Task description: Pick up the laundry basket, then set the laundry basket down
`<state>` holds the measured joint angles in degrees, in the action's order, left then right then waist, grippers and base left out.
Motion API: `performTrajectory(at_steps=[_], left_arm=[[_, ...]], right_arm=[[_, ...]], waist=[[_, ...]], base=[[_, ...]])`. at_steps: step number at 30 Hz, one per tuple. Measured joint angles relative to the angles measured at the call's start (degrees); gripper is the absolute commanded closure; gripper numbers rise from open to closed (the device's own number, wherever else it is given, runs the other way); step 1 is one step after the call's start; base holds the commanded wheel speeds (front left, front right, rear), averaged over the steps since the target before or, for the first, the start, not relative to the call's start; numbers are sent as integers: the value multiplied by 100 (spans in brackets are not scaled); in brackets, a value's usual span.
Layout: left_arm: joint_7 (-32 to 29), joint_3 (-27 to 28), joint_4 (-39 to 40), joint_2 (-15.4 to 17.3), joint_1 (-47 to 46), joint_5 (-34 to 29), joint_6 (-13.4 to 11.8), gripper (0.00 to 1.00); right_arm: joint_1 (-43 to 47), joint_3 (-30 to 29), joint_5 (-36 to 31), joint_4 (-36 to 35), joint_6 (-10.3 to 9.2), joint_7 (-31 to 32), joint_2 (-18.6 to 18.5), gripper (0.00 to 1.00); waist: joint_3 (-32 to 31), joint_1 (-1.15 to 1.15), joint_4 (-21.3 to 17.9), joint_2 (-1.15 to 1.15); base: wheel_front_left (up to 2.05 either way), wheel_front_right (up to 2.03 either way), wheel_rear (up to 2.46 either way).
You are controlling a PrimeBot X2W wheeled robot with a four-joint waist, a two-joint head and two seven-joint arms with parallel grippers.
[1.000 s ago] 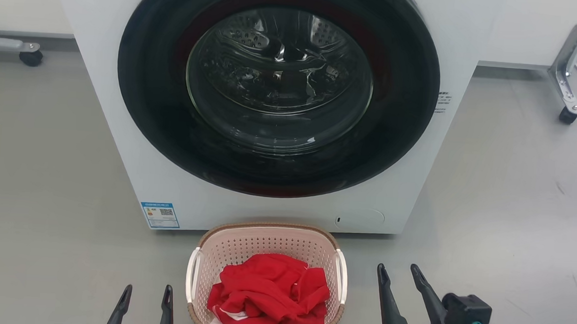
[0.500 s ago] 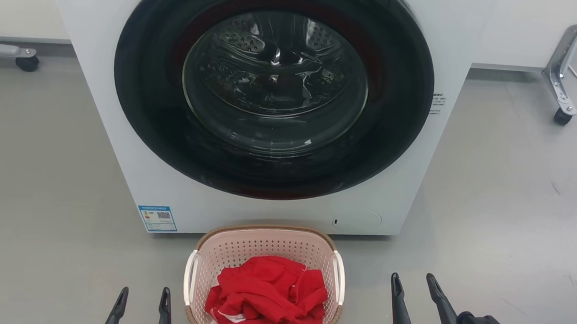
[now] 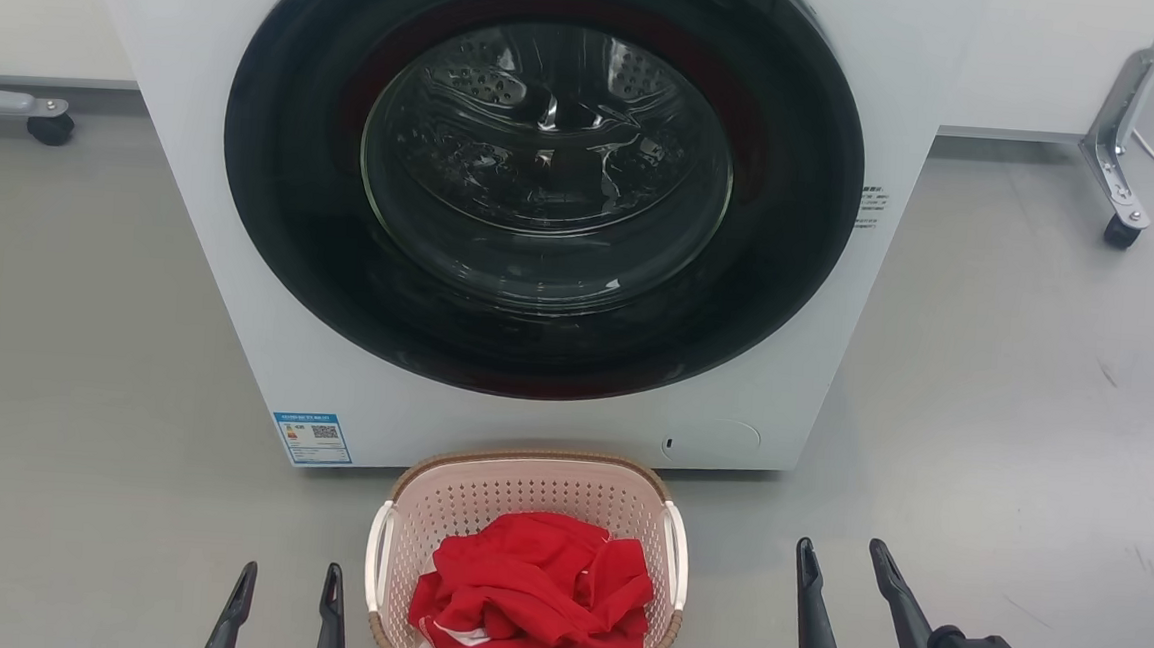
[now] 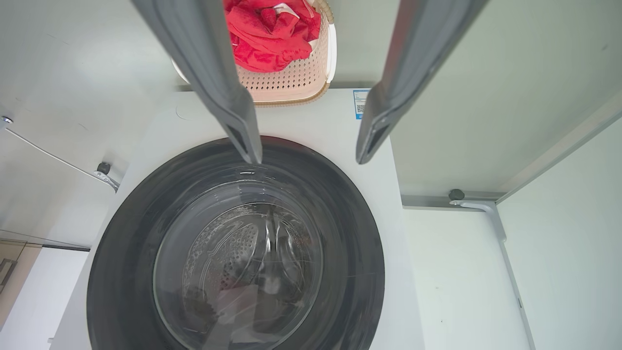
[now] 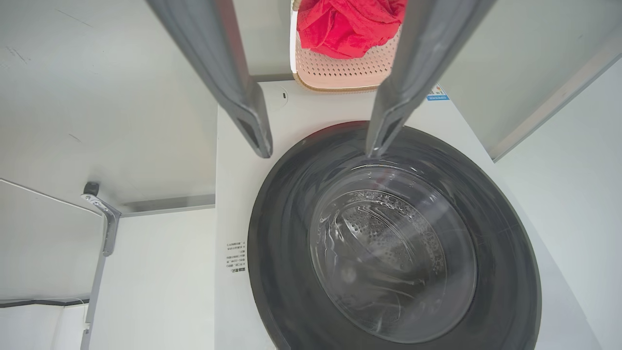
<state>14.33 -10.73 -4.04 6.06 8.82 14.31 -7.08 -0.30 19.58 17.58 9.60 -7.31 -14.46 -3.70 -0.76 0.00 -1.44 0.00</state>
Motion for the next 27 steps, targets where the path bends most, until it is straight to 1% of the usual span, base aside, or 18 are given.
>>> performTrajectory(at_steps=[9,10,17,20,22,27], left_arm=[[0,23,26,-26,2,-45,0,0],[0,31,27,-27,2,-46,0,100],[-13,32,-279,-69,14,-12,7,100],[-69,70,-297,-73,13,81,58,100],[-113,102,-314,-76,5,245,62,100],[-222,178,-361,-86,-14,648,158,100]], right_arm=[[110,-63,-105,-114,0,-1,32,0],[110,-70,-121,-137,0,-1,36,100],[247,-71,-121,167,11,34,41,100],[236,-145,46,165,36,75,42,100],[233,-200,149,169,76,86,43,100],[215,-331,553,189,135,219,47,100]], waist=[[15,0,0,0],[18,0,1,0],[22,0,2,0],[26,0,6,0],[27,0,9,0],[31,0,17,1]], base=[[0,0,0],[0,0,0],[0,0,0],[0,0,0],[0,0,0],[0,0,0]])
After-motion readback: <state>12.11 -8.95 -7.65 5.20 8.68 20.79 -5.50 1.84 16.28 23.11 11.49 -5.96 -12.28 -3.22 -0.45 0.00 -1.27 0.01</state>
